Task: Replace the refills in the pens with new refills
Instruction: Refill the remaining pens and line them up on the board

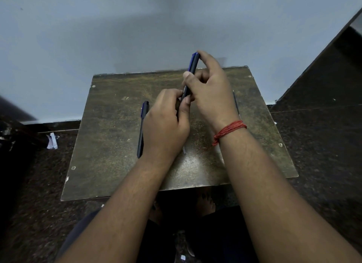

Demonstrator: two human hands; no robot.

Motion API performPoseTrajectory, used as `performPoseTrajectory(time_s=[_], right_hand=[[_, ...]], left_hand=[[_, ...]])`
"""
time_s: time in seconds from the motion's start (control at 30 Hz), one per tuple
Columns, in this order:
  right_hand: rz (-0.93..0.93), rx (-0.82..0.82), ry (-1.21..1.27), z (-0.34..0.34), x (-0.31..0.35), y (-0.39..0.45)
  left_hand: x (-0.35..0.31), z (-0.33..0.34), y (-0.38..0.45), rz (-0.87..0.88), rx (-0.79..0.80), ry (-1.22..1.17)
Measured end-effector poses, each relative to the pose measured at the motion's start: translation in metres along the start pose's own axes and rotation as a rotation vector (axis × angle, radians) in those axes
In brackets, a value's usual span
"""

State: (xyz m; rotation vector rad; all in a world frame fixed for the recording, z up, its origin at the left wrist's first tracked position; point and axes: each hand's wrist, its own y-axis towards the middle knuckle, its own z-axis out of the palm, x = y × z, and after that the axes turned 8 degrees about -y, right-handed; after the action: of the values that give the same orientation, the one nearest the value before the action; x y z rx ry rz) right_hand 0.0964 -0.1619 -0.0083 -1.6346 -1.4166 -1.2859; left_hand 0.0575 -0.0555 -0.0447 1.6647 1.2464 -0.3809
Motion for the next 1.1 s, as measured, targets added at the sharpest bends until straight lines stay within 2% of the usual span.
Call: performPoseTrajectory(time_s=[0.17, 0.27, 0.47, 0.57, 0.87, 1.1], right_hand=[[-0.003, -0.06, -0.069, -0.011, -0.002, 0.006], [-0.028, -0.103, -0.149, -0.024, -0.001, 0.011], [-0.037, 0.032, -0.639, -0.037, -0.006, 0.012], [0.01, 0.068, -0.779, -0.031, -0.011, 0.008], [0.064, 0.144, -1.006, -0.025, -0.013, -0.002], [0.063, 0.143, -1.032, -0.022, -0.019, -0.003]], left_hand=[[0.0, -0.001, -0.001, 0.023, 0.038, 0.021], [0.001, -0.003, -0.001, 0.003, -0.008, -0.042], [0.01, -0.01, 0.006, -0.105, -0.137, -0.047], [0.015, -0.014, 0.008, -0.152, -0.194, -0.051], [0.03, -0.022, 0.015, -0.233, -0.321, -0.075], [0.038, -0.029, 0.02, -0.327, -0.356, -0.071]])
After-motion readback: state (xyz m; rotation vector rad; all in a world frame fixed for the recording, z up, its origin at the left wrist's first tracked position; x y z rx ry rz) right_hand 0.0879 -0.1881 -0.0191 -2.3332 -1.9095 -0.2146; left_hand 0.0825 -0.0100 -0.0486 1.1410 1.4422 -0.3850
